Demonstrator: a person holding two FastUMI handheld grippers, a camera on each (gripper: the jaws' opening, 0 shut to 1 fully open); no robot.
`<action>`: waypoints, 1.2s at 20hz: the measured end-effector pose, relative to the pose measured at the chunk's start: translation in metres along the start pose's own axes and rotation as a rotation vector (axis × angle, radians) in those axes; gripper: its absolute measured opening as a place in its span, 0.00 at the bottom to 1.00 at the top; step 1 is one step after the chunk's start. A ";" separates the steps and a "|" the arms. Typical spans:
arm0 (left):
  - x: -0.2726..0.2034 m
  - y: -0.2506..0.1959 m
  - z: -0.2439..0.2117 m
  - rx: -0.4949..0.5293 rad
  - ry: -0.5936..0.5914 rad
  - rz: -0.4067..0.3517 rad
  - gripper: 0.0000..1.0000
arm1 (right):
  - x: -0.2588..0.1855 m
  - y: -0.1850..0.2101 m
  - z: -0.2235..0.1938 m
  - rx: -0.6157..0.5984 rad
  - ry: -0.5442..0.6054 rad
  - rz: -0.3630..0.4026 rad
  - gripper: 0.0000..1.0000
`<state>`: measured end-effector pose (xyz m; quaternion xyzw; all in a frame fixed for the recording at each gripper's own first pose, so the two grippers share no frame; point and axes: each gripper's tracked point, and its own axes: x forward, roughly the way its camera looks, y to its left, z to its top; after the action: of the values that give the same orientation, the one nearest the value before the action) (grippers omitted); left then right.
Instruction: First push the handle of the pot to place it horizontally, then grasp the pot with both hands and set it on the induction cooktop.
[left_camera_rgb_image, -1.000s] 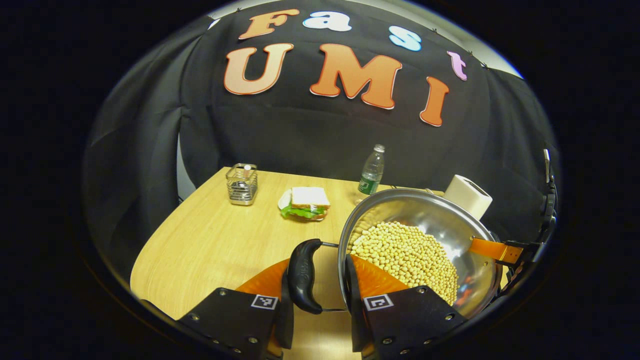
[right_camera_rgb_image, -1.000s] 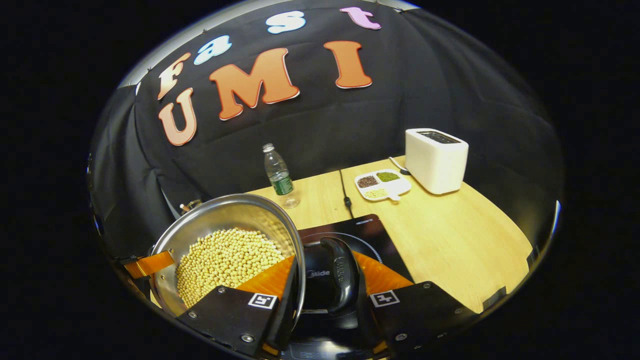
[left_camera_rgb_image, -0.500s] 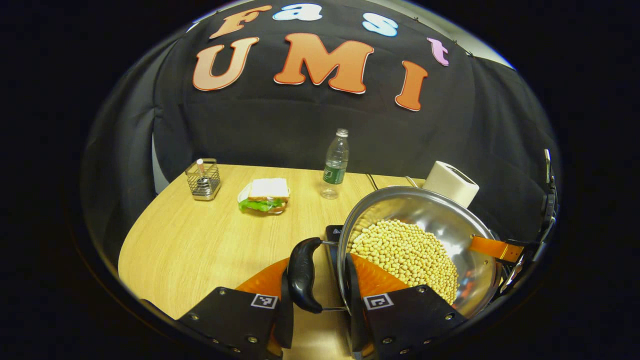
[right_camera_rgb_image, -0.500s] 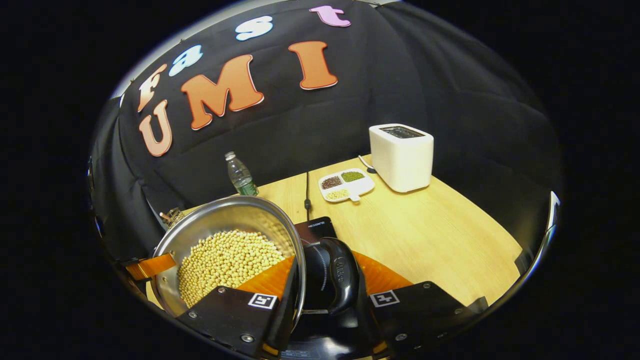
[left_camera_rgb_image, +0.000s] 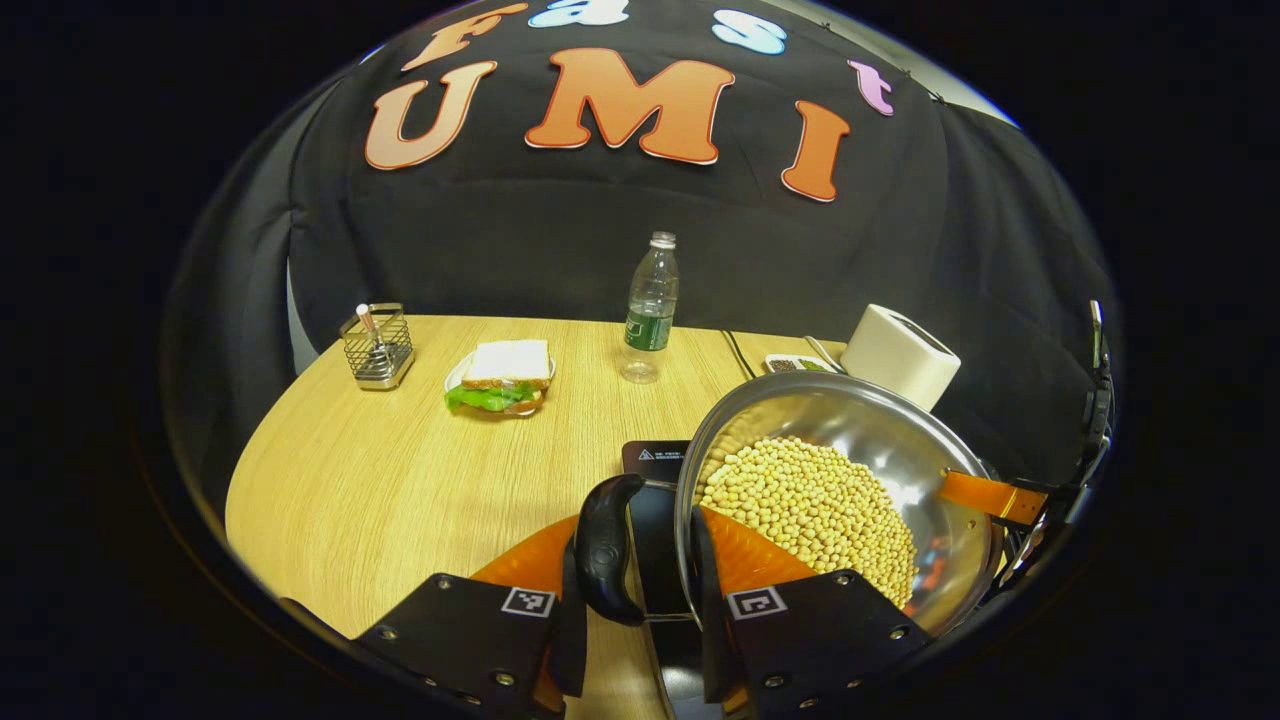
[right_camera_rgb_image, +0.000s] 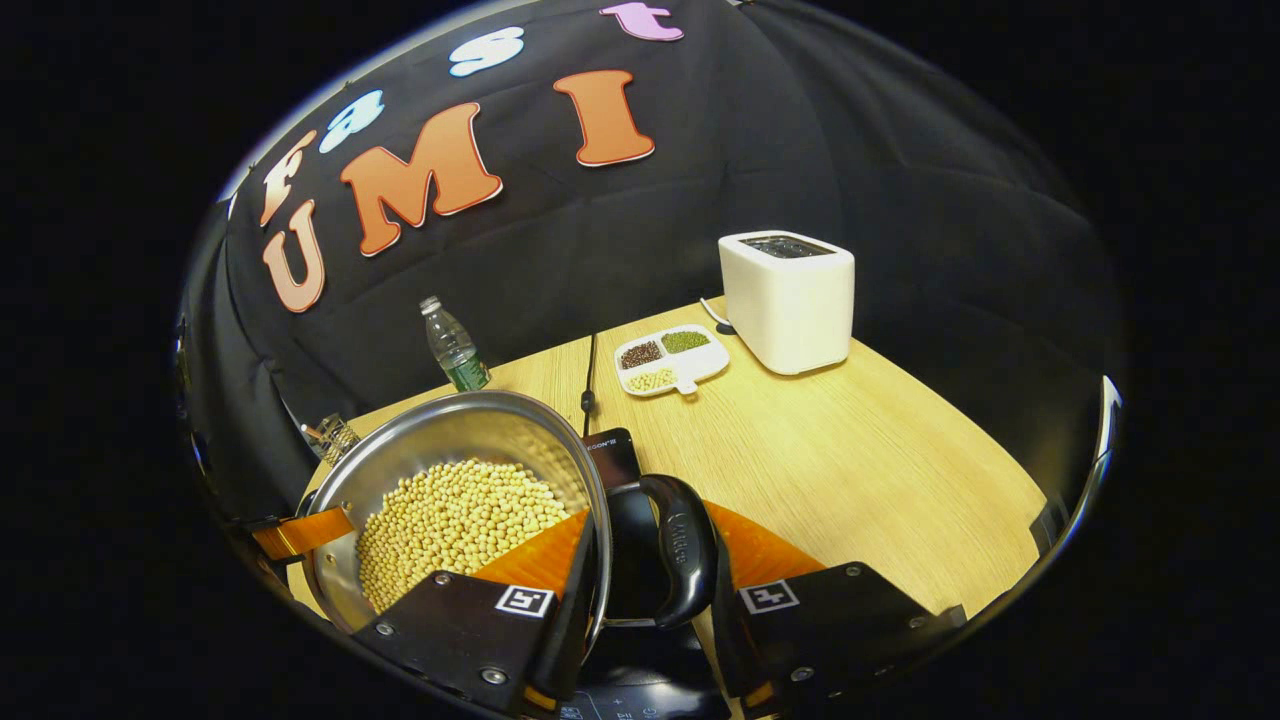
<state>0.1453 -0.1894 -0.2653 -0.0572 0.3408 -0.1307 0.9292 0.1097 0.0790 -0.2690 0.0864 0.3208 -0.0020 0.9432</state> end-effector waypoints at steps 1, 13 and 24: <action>0.002 0.001 -0.002 -0.002 0.004 0.001 0.47 | 0.002 0.000 -0.001 -0.003 0.005 0.000 0.53; 0.016 0.005 -0.015 -0.025 0.012 -0.014 0.47 | 0.013 -0.002 -0.014 -0.017 0.023 0.003 0.53; 0.006 0.001 -0.018 0.052 -0.001 -0.024 0.62 | 0.009 -0.011 -0.014 -0.052 0.023 -0.050 0.83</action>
<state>0.1381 -0.1908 -0.2825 -0.0374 0.3361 -0.1508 0.9289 0.1072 0.0713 -0.2870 0.0540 0.3338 -0.0164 0.9410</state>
